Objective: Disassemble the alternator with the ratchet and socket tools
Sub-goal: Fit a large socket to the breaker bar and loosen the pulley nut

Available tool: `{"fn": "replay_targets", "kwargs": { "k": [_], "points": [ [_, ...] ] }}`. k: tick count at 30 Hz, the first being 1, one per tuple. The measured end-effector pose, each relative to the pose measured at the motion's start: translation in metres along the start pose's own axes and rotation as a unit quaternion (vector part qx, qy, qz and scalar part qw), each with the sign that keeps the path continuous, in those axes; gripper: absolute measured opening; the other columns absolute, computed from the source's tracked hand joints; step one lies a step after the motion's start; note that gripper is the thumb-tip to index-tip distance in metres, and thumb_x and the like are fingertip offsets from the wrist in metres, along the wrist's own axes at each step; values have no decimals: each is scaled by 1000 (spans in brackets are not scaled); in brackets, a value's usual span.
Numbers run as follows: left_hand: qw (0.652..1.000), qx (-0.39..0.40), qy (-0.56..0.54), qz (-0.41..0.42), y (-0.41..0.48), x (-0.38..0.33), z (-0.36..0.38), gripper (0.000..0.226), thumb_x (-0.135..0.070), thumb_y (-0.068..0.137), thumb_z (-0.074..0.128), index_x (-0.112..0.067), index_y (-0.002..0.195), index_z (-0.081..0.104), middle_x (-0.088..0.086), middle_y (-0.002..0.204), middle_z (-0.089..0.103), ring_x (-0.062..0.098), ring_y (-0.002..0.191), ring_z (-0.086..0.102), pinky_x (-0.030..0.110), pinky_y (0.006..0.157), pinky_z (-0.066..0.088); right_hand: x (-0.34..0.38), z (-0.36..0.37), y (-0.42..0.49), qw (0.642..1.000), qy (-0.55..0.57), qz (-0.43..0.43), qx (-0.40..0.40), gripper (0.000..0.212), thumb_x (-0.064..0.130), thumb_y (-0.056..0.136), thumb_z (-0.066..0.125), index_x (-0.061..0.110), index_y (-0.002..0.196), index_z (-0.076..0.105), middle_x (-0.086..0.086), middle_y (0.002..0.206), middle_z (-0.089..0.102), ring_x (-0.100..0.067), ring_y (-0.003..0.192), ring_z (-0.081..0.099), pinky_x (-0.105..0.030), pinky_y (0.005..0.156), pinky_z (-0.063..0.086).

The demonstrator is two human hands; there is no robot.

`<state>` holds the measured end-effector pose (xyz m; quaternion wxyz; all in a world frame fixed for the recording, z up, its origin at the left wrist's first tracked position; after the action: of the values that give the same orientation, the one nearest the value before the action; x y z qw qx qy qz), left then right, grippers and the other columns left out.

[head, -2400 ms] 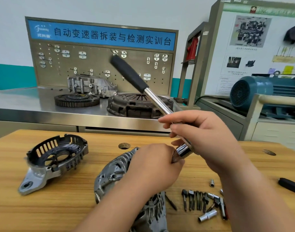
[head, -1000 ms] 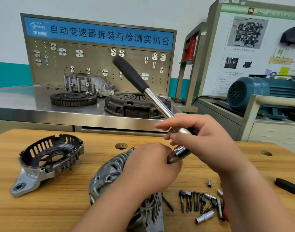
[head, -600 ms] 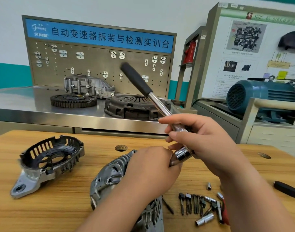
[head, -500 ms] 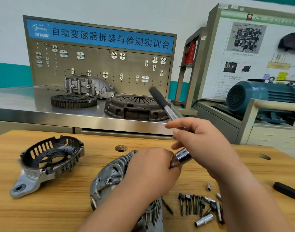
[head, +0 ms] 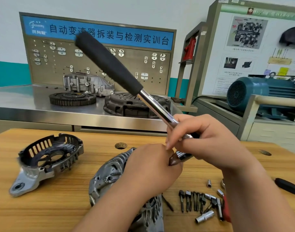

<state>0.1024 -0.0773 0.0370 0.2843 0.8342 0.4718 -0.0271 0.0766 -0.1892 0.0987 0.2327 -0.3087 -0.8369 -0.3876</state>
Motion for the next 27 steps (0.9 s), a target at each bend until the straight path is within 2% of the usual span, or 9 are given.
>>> {"fn": "replay_targets", "kwargs": {
  "k": [3,8,12,14,17,20,22,25,27],
  "points": [
    [1000,3,19,12,0,-1,1,28,-49,90,43,-26,92,60,-4,78,60,18,79,58,28,60,43,0,-1,-2,996,79,-29,27,39,-16,68,57,18,71,77,1,75,63,-5,66,57,-9,57,42],
    [1000,2,19,-23,0,-1,-1,43,-46,90,49,-22,56,40,-5,54,45,8,52,42,26,45,26,-7,-1,1,994,73,42,-70,35,6,77,63,37,81,77,7,85,70,-10,79,66,-25,68,54],
    [1000,-1,17,-27,-1,-3,-1,44,-42,91,49,-21,54,35,-3,53,42,9,50,38,27,44,24,-10,5,1,972,-53,152,-172,32,10,91,57,38,88,73,6,81,69,-11,77,66,-24,59,55],
    [999,4,23,-24,-1,-4,0,44,-41,91,48,-21,55,34,-2,54,41,11,51,37,27,46,25,-12,7,0,951,-129,210,-185,31,15,95,50,40,87,67,6,77,66,-16,77,67,-33,62,54],
    [999,3,35,-7,0,-5,2,43,-41,91,47,-20,56,35,-3,56,43,12,52,38,28,49,29,-14,4,-2,944,-129,242,-185,36,13,96,45,40,82,64,8,79,65,-25,83,68,-38,67,55],
    [1000,-1,21,-16,0,-4,1,41,-40,90,48,-20,56,37,-2,56,44,13,54,41,28,48,29,-12,3,-2,961,-96,203,-163,42,8,94,48,40,81,72,3,80,70,-29,85,66,-46,74,56],
    [999,-2,11,-30,0,-2,-1,40,-39,89,48,-20,55,39,-2,55,45,12,54,42,27,46,26,-7,5,1,976,-84,155,-127,46,4,91,49,39,77,76,9,82,70,-27,85,65,-51,80,55],
    [1000,1,5,-29,-1,-1,-2,41,-41,89,49,-21,54,38,-3,54,43,10,52,40,27,46,26,-1,4,4,994,7,70,-83,35,6,81,54,29,68,78,2,80,61,-16,80,60,-38,76,53],
    [1000,5,3,-21,-1,0,-2,44,-44,89,50,-22,54,37,-3,54,43,10,53,40,27,47,26,1,1,2,997,67,13,-47,31,2,73,55,24,67,77,-8,79,60,-21,77,57,-36,67,47]
  ]
}}
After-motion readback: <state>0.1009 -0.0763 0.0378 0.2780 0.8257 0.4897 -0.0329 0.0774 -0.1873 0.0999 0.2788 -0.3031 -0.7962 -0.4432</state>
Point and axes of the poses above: each hand's wrist, its own y-axis towards the middle knuckle, its own z-axis out of the palm, x = y × z, the point moved 3 cm from there along y, towards the middle knuckle
